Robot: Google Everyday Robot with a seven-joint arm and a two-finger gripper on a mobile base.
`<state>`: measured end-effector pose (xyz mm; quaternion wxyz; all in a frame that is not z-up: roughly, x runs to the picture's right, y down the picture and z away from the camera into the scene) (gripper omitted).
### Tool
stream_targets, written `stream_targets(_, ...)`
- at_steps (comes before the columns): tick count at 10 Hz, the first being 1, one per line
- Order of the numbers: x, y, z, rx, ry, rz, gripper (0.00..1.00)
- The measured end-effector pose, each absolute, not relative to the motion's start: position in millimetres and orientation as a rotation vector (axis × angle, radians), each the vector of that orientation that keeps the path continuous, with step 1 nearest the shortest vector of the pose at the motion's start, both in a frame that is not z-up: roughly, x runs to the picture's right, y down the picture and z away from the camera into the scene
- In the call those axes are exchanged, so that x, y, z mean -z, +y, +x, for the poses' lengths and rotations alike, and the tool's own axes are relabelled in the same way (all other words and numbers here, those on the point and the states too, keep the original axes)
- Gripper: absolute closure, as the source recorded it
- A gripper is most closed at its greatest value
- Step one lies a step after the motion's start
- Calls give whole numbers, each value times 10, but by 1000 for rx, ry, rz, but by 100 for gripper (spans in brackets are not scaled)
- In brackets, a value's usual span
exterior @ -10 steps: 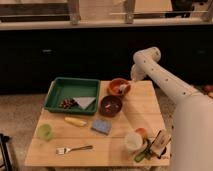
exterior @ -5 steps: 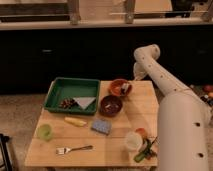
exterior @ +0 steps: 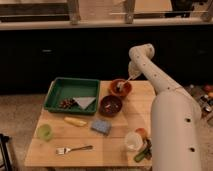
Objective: Wipe red bowl with brush
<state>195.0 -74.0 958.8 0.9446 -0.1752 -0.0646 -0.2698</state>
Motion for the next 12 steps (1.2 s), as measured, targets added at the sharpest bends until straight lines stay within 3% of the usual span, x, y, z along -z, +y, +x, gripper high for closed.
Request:
stream_targets(6,-9210,-628,1691,635,-225,-283,99)
stream_targets(12,-9059,-595,2134,611,-158,-301,99)
